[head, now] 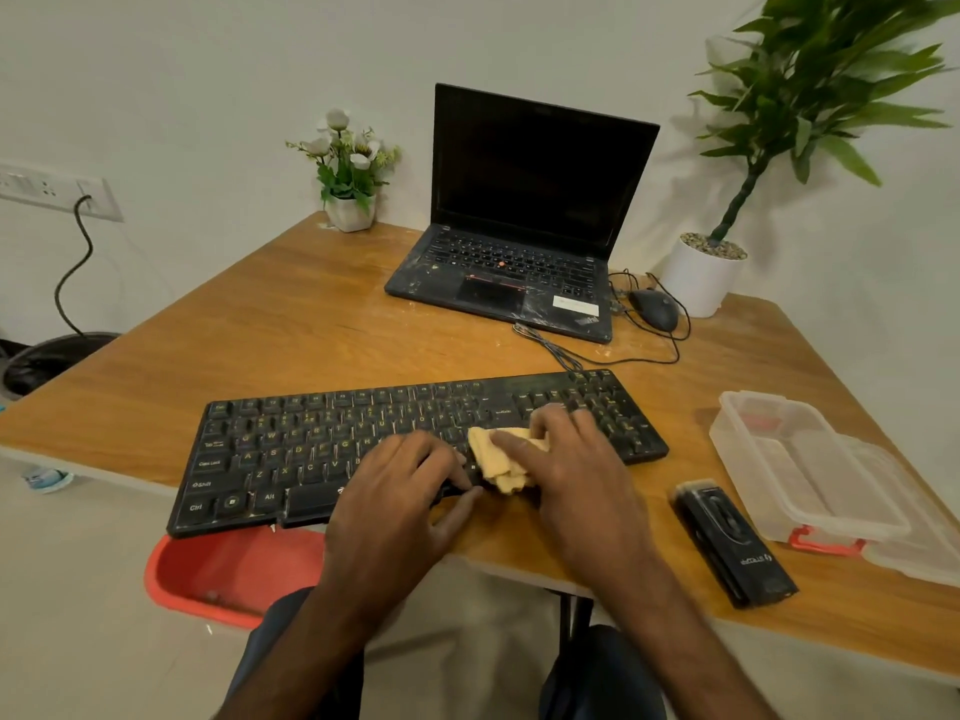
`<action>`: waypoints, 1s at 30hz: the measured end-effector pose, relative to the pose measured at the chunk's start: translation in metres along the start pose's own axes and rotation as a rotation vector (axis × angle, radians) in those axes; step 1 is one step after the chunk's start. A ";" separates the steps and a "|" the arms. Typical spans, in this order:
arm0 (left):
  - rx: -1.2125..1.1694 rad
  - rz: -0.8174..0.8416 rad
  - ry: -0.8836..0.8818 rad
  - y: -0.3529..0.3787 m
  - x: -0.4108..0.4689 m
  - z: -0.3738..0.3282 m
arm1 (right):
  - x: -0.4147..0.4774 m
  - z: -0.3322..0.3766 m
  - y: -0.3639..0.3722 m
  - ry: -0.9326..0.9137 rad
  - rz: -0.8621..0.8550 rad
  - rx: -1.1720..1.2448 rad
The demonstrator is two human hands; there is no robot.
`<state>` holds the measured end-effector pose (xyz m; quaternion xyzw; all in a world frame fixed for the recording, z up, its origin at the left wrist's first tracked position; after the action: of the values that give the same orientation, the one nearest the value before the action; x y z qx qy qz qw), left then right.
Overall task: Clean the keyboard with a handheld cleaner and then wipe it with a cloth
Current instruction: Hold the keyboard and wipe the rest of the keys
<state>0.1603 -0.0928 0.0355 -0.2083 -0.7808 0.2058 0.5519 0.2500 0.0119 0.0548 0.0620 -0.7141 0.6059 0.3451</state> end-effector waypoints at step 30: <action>-0.020 0.016 -0.053 -0.003 0.000 0.001 | 0.026 0.003 -0.004 -0.079 0.100 -0.009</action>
<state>0.1590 -0.0949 0.0370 -0.2147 -0.7954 0.2077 0.5274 0.2305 0.0164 0.0726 0.0484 -0.7320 0.6163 0.2863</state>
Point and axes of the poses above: each hand's wrist, its own x-axis towards the middle knuckle, its own y-axis out of the palm, z = x × y, the point moved 9 cm from there along x, towards the middle knuckle, and after that the axes turned 9 degrees about -z, right-handed, at the moved point
